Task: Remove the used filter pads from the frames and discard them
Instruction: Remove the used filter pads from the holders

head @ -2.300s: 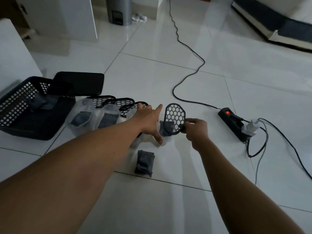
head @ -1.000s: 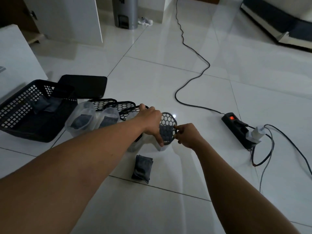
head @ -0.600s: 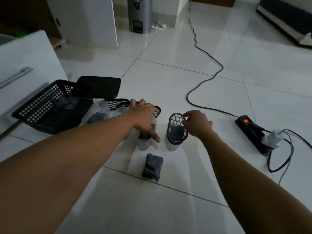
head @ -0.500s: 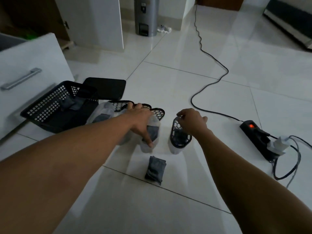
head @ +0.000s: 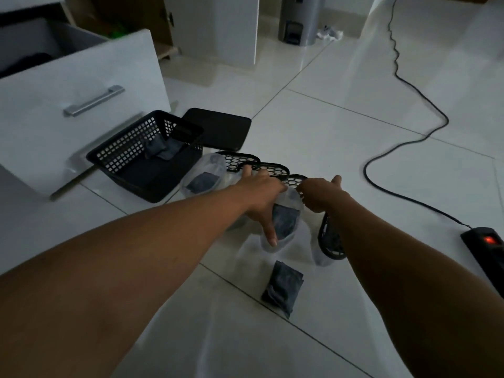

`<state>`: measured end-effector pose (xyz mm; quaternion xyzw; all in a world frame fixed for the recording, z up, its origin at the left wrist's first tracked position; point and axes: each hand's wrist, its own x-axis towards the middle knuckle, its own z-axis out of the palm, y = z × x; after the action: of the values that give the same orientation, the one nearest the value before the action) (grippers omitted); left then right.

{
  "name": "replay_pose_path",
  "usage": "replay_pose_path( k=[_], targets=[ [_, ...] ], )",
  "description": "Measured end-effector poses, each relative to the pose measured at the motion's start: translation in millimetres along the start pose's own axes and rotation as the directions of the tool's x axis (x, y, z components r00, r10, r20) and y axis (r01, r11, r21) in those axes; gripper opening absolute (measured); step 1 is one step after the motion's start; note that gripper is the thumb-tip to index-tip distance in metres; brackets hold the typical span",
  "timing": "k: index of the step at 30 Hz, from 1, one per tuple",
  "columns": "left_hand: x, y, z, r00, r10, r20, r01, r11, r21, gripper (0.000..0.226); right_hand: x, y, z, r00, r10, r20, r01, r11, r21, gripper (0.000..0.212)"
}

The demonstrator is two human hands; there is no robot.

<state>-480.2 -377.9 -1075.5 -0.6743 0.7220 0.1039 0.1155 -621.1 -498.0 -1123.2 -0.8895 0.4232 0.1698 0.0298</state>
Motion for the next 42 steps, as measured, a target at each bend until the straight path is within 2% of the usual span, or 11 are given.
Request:
replay_pose_path(
  k=[6, 16, 22, 24, 26, 27, 29, 31, 33, 39, 42],
  targets=[
    [1, -2, 3, 1.000, 0.001, 0.002, -0.001, 1.000, -0.002, 0.141, 10, 2, 6, 0.997, 0.069, -0.021, -0.071, 0.996, -0.062, 0.013],
    [-4, -2, 0, 0.999, -0.002, 0.046, 0.004, 0.999, -0.043, 0.140, -13, 7, -24, 0.985, 0.009, -0.170, -0.041, 0.982, -0.186, 0.028],
    [-12, 3, -7, 0.996, 0.056, 0.070, -0.045, 0.988, -0.150, 0.138, -47, 28, -61, 0.964, 0.011, -0.267, -0.059, 0.983, -0.175, 0.013],
    [-13, 5, -7, 0.996, 0.064, 0.064, -0.052, 0.984, -0.173, 0.141, -61, 33, -71, 0.947, 0.054, -0.316, -0.094, 0.989, -0.112, 0.011],
    [-17, 7, -6, 0.998, 0.039, 0.058, -0.026, 0.979, -0.204, 0.143, -73, 34, -74, 0.914, 0.169, -0.368, -0.119, 0.981, 0.155, 0.010],
    [-19, 7, -6, 0.998, 0.022, 0.055, -0.009, 0.975, -0.220, 0.142, -79, 33, -74, 0.893, 0.248, -0.377, -0.113, 0.932, 0.345, 0.008],
    [-20, 4, -1, 0.999, -0.009, 0.048, 0.022, 0.962, -0.272, 0.144, -85, 26, -65, 0.854, 0.390, -0.344, -0.062, 0.734, 0.677, 0.010],
    [-22, 4, 1, 0.998, -0.029, 0.048, 0.043, 0.946, -0.322, 0.150, -98, 14, -51, 0.854, 0.464, -0.237, -0.045, 0.519, 0.853, 0.022],
    [-26, 7, 1, 0.997, -0.070, 0.038, 0.079, 0.933, -0.350, 0.146, -108, 0, -36, 0.879, 0.467, -0.095, -0.084, 0.347, 0.934, 0.032],
    [-35, 9, 8, 0.991, -0.136, 0.012, 0.125, 0.872, -0.474, 0.134, -126, -39, -8, 0.892, 0.420, 0.168, -0.213, 0.061, 0.975, 0.042],
    [-38, 11, 9, 0.992, -0.127, 0.006, 0.113, 0.862, -0.495, 0.129, -127, -48, -3, 0.891, 0.421, 0.170, -0.247, 0.135, 0.960, 0.049]
  ],
)
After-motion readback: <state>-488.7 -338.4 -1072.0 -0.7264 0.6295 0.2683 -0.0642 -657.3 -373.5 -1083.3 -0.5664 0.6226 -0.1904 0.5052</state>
